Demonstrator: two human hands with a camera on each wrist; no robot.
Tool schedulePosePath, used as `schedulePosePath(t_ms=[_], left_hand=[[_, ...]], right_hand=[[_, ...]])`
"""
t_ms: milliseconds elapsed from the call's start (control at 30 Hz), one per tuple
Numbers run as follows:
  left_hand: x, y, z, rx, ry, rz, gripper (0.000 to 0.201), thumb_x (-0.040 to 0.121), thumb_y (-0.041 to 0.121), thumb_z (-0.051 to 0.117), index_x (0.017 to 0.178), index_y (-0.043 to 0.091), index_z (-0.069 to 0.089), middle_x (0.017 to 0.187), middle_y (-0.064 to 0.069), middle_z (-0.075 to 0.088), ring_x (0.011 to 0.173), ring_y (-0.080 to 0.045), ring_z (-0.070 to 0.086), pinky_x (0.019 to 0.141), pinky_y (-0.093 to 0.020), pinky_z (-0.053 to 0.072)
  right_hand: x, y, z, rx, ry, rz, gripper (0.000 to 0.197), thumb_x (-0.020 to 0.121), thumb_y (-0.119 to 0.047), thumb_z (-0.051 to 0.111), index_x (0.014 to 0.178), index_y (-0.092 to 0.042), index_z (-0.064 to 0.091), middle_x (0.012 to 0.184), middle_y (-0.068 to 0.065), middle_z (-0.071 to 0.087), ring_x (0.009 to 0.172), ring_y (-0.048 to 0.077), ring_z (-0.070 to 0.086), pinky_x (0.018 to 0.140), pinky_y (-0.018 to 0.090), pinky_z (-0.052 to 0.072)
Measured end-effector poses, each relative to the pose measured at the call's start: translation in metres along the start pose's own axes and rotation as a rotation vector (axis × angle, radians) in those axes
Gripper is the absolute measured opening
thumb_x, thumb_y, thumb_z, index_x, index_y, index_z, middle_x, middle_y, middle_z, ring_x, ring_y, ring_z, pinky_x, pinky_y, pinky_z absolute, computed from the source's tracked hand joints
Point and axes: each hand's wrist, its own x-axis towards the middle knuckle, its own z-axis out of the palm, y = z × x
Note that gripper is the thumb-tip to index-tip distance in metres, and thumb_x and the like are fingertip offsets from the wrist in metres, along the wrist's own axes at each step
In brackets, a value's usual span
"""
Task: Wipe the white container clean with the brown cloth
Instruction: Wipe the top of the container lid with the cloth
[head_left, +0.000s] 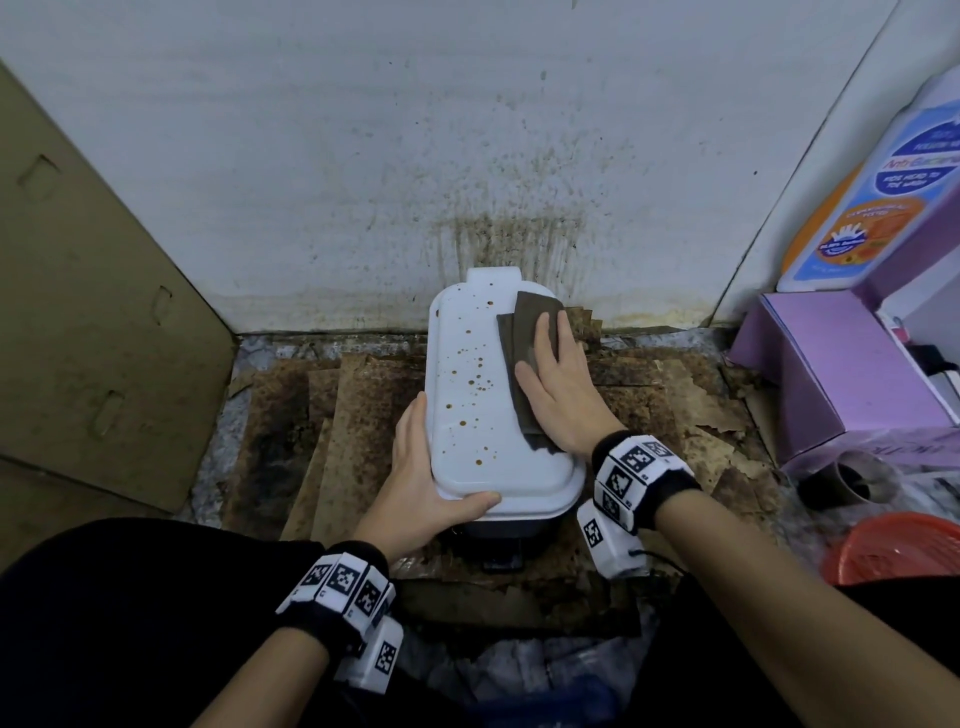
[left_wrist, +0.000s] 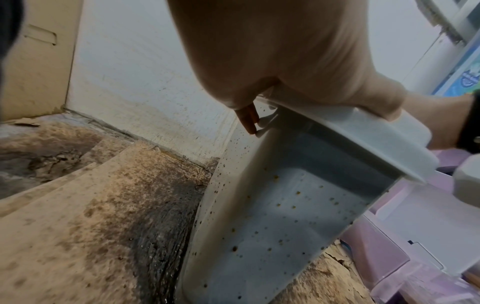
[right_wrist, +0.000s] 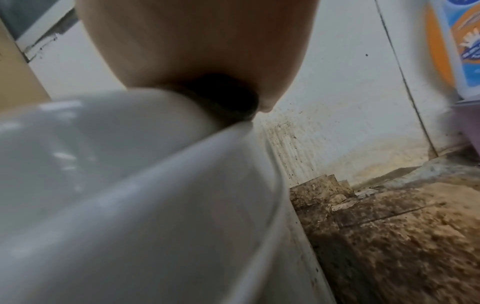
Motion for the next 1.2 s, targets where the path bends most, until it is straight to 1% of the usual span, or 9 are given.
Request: schedulePosePath(t_ms=[233,367,467,567,633,800,933,1067,1200], left_hand=[[-0.001,-0.002,0.001,-0.013,-0.001,0.008,0.14,0.066,0.065,0.085,0.16,0.035,-0.014,0.163,0.027,-0.011,0.155,0.0,-0.001,0.123,-0.033,0.015],[0.0,-0.003,0.002,-0.015,0.01,0.014,0.142,0.064,0.066,0.085,0.161,0.033,-0.013,0.162,0.027,-0.01,0.155,0.0,-0.001,0.124,-0.033,0.014],[0.0,-0.003,0.003,-0.014,0.013,0.015,0.141,0.066,0.059,0.088,0.161,0.032,-0.012,0.163,0.025,-0.008,0.155,0.0,0.001,0.123,-0.033,0.016],[-0.001,-0.002,0.004,-0.012,0.02,0.011,0.14,0.066,0.057,0.088,0.161,0.032,-0.012,0.163,0.026,-0.009,0.155,0.001,0.0,0.123,-0.032,0.016],[-0.002,-0.001,0.004,-0.024,0.024,0.002,0.141,0.065,0.059,0.088,0.161,0.032,-0.012,0.163,0.027,-0.01,0.155,0.001,0.0,0.122,-0.031,0.017],[-0.002,0.001,0.003,-0.037,0.019,-0.002,0.141,0.065,0.061,0.088,0.16,0.036,-0.013,0.162,0.031,-0.011,0.154,0.003,0.0,0.121,-0.03,0.017],[-0.002,0.002,0.002,-0.035,0.008,-0.004,0.141,0.065,0.062,0.087,0.16,0.037,-0.013,0.162,0.031,-0.011,0.154,0.002,0.001,0.12,-0.031,0.018],[-0.001,0.003,0.001,-0.025,-0.004,-0.011,0.141,0.065,0.07,0.084,0.16,0.038,-0.016,0.161,0.033,-0.014,0.154,0.003,-0.002,0.12,-0.031,0.017],[-0.002,0.004,-0.001,-0.029,-0.014,-0.015,0.14,0.065,0.07,0.082,0.159,0.039,-0.016,0.16,0.034,-0.016,0.152,0.006,-0.002,0.118,-0.029,0.018]], right_hand=[[-0.01,0.007,0.015,0.01,0.082,-0.022,0.065,0.11,-0.037,0.026,0.161,-0.016,-0.008,0.167,0.006,-0.022,0.155,0.018,-0.015,0.121,0.032,-0.014],[-0.037,0.01,0.031,-0.015,0.122,-0.04,0.065,0.11,-0.038,0.024,0.16,-0.017,-0.011,0.167,0.004,-0.022,0.154,0.012,-0.02,0.125,0.039,-0.012],[-0.066,0.009,0.045,-0.051,0.18,-0.058,0.063,0.11,-0.035,0.023,0.16,-0.017,-0.01,0.168,0.005,-0.019,0.152,0.009,-0.023,0.126,0.039,-0.008],[-0.084,0.006,0.055,-0.095,0.227,-0.062,0.063,0.109,-0.036,0.02,0.161,-0.016,-0.01,0.168,0.006,-0.017,0.154,0.012,-0.018,0.125,0.037,-0.007],[-0.084,0.005,0.056,-0.14,0.236,-0.051,0.064,0.107,-0.038,0.017,0.161,-0.013,-0.008,0.168,0.008,-0.014,0.155,0.015,-0.015,0.126,0.039,-0.005],[-0.079,0.003,0.045,-0.281,0.193,-0.055,0.064,0.108,-0.035,0.018,0.16,-0.007,-0.007,0.167,0.018,-0.012,0.156,0.021,-0.013,0.127,0.04,-0.002],[-0.061,0.0,0.027,-0.352,0.095,-0.019,0.067,0.109,-0.039,0.017,0.159,-0.004,-0.009,0.166,0.024,-0.012,0.156,0.03,-0.007,0.127,0.041,0.008],[-0.02,0.0,0.007,-0.384,-0.017,-0.001,0.07,0.109,-0.043,0.019,0.159,-0.005,-0.012,0.165,0.022,-0.016,0.155,0.032,-0.009,0.126,0.047,0.004],[0.03,0.006,-0.01,-0.426,-0.072,-0.03,0.071,0.109,-0.044,0.019,0.158,-0.004,-0.012,0.165,0.02,-0.022,0.155,0.03,-0.016,0.126,0.048,0.002]])
